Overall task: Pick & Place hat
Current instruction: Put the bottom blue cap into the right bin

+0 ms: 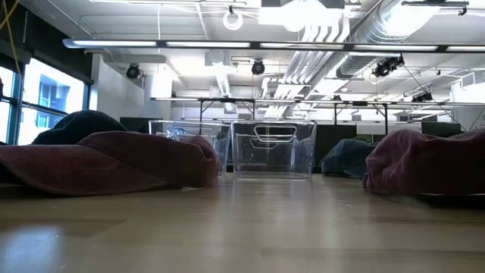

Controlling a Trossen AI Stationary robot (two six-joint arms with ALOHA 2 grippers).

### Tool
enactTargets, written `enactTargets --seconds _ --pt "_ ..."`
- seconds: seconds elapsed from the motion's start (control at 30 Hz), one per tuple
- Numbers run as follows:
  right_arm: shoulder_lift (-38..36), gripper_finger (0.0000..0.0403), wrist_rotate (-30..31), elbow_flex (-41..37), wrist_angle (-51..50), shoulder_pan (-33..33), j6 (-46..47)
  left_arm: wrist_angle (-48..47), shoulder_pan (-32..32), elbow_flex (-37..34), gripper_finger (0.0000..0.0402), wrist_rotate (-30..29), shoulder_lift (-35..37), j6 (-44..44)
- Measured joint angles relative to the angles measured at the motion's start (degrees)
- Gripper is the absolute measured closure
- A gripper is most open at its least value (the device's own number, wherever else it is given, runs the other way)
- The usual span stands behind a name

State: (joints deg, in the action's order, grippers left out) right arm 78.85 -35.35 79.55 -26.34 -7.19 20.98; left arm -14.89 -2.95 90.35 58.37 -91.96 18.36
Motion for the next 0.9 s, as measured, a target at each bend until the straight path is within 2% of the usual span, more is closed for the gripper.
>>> enactTargets --seconds 0.23,0.37,0.63,0.9 --pt "-0.5 0.0402 -3.8 0.0 2.6 -1.0 1.8 1.5 0.0 0.0 0.0309 1.9 1.4 2.9" --pt "-0.3 0.0402 -2.6 0.0 2.7 -1.1 0.6 1.9 0.0 0.0 0.0311 0.1 1.8 3.0" --pt "-0.2 0.0402 -2.0 0.0 2.8 -1.1 -0.6 1.8 0.2 0.0 0.0300 2.0 1.8 3.4" --pt "-2.2 0.0401 -2.8 0.0 6.0 -1.0 -0.2 4.7 1.8 0.1 0.0345 2.0 3.6 5.9"
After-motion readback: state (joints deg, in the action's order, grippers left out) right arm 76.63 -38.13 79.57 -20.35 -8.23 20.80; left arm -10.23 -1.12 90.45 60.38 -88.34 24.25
